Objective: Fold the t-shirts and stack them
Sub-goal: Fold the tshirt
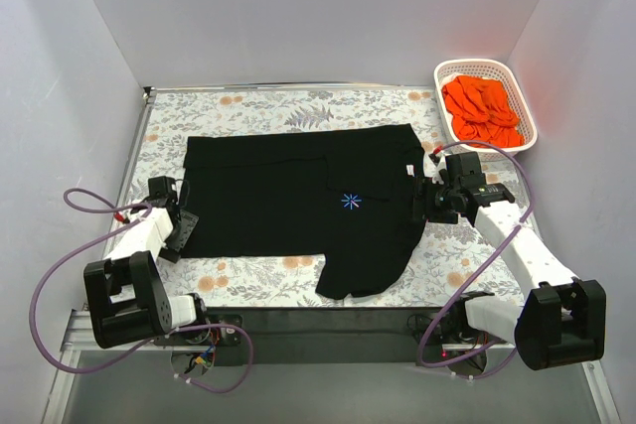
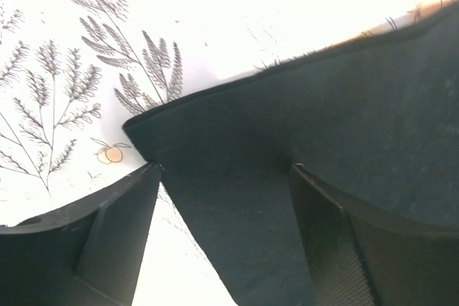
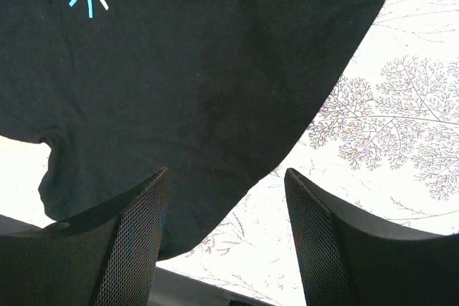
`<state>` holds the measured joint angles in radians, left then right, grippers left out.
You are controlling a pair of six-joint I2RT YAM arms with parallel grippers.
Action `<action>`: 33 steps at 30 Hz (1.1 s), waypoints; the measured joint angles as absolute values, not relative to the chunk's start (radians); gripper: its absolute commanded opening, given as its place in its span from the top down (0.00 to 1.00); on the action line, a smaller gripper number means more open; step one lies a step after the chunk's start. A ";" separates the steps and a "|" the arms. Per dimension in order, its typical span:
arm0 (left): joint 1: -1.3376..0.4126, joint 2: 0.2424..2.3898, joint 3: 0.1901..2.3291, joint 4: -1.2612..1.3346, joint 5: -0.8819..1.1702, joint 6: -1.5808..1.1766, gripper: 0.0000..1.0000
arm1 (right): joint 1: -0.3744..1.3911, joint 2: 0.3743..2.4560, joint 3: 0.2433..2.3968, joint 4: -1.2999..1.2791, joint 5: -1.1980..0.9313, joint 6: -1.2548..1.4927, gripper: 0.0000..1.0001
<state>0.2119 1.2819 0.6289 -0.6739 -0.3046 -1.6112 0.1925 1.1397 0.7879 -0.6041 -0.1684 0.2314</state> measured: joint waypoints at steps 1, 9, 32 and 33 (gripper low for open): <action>0.220 1.280 0.627 -0.672 -0.304 -1.608 0.37 | 0.193 1.140 0.788 -0.604 -0.168 0.231 0.40; 0.254 1.286 0.622 -0.654 -0.309 -1.569 0.44 | 0.197 1.143 0.788 -0.604 -0.168 0.228 0.40; 0.260 1.347 0.688 -0.784 -0.355 -1.631 0.51 | 0.210 1.232 0.789 -0.604 -0.159 0.218 0.40; 0.260 1.341 0.688 -0.802 -0.363 -1.647 0.51 | 0.210 1.232 0.789 -0.605 -0.159 0.218 0.40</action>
